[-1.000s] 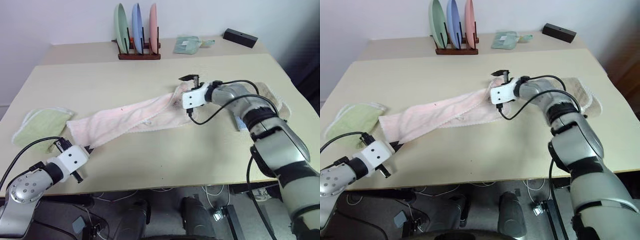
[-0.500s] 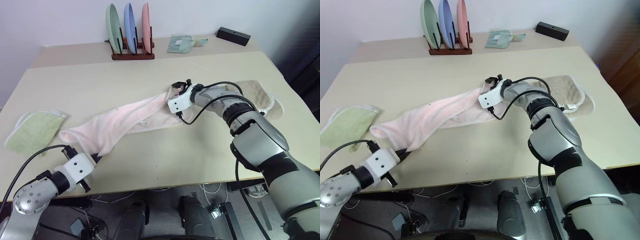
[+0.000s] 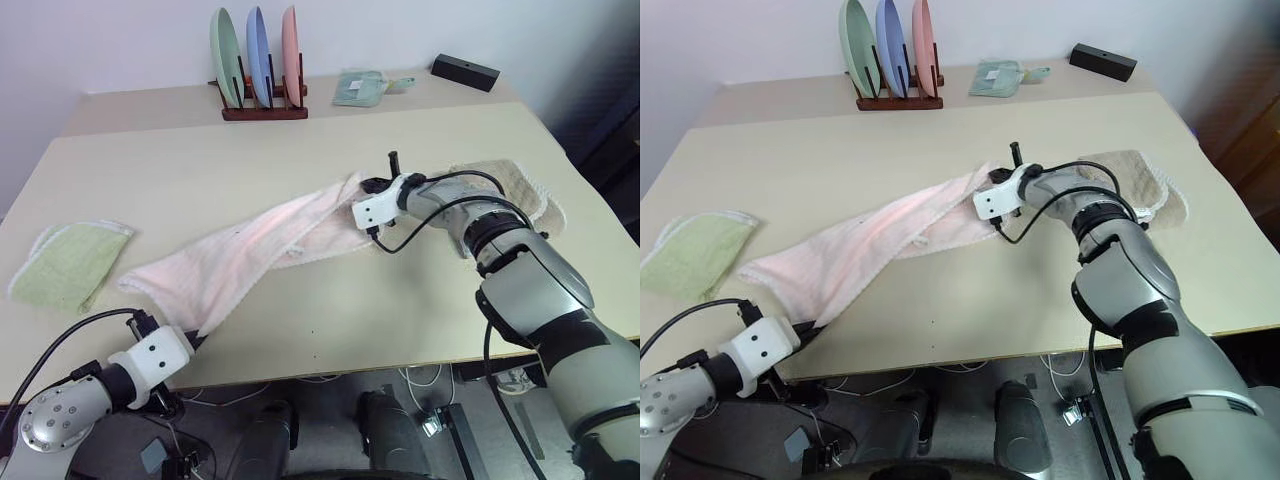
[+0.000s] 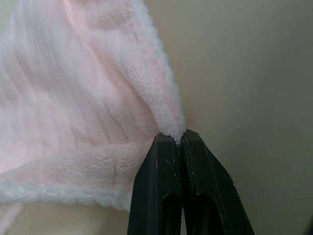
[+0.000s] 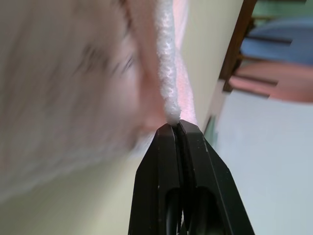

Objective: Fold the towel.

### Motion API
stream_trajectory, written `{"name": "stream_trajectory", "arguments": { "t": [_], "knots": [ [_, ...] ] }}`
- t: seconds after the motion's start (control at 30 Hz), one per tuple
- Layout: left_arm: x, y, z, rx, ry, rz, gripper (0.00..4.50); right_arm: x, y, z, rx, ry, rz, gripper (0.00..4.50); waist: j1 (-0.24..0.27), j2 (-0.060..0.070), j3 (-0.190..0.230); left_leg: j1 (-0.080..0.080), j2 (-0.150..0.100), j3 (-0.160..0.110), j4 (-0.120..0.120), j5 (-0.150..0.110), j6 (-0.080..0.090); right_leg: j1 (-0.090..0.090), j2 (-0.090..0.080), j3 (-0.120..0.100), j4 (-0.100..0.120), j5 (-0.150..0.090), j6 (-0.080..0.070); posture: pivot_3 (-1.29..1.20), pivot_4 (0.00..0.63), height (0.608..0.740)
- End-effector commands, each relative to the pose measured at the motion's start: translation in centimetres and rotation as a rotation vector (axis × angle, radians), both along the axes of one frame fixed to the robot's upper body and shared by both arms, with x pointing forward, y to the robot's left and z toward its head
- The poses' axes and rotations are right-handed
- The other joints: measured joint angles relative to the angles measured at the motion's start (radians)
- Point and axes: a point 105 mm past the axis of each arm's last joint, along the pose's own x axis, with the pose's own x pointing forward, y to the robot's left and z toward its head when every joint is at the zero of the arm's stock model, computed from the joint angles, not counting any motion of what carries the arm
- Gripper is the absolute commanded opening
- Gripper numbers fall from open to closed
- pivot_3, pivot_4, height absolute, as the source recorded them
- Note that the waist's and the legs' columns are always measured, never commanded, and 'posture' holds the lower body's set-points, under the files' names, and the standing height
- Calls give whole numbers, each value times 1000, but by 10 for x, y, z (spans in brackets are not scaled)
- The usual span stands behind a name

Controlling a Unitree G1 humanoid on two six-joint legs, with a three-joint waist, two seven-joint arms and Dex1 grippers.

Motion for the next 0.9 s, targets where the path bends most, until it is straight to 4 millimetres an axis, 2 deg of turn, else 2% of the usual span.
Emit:
{"name": "stream_trajectory", "arguments": {
  "t": [0.03, 0.13, 0.23, 0.5, 0.57, 0.7, 0.8, 0.9],
  "knots": [
    [7, -6, 15, 6, -61, -23, 0, -1, -14, 23, 88, -35, 0, 23, 0, 0, 0, 0, 0, 0, 0, 0, 0, 0, 0, 0, 0, 0, 0, 0, 150, 740],
    [13, -8, 22, -15, -86, -19, 0, -9, -32, 20, 118, 21, 5, 23, 1, 0, 0, 0, 0, 1, 0, 0, 0, 0, 0, 0, -1, 0, 0, 0, 150, 740],
    [19, -9, 27, -24, -102, -21, 0, -33, -52, 7, 166, 172, 57, 23, 8, -1, 0, 0, 0, 1, 0, 0, 0, 1, 0, 0, -1, 0, 0, 0, 150, 740],
    [28, 0, 29, -11, -102, -21, 0, -97, -66, -16, 220, 487, 119, 23, 13, -1, 0, 2, 1, 4, 2, 0, 1, 3, -1, 1, -2, 0, 1, 0, 150, 740],
    [30, 2, 28, -3, -100, -25, 0, -102, -65, -18, 225, 490, 110, 23, 12, -1, 0, 2, 1, 4, 2, 0, 1, 3, -1, 2, -2, 0, 1, 0, 150, 740],
    [33, 2, 28, 1, -100, -34, 0, -96, -62, -15, 264, 444, 64, 23, 15, -1, 0, 2, 1, 5, 3, 0, 1, 3, 0, 2, -2, 0, 1, 0, 150, 740],
    [33, 1, 28, -2, -100, -38, 0, -92, -58, -9, 270, 391, 60, 746, 18, -1, -1, 2, 1, 5, 3, 0, 1, 3, -1, 2, -2, 0, 1, 0, 150, 740],
    [32, 0, 26, -5, -97, -38, 0, -89, -53, -2, 263, 339, 75, 2096, 20, -1, -1, 2, 1, 5, 3, 0, 1, 3, -1, 2, -2, 0, 1, 0, 150, 740]
  ]
}}
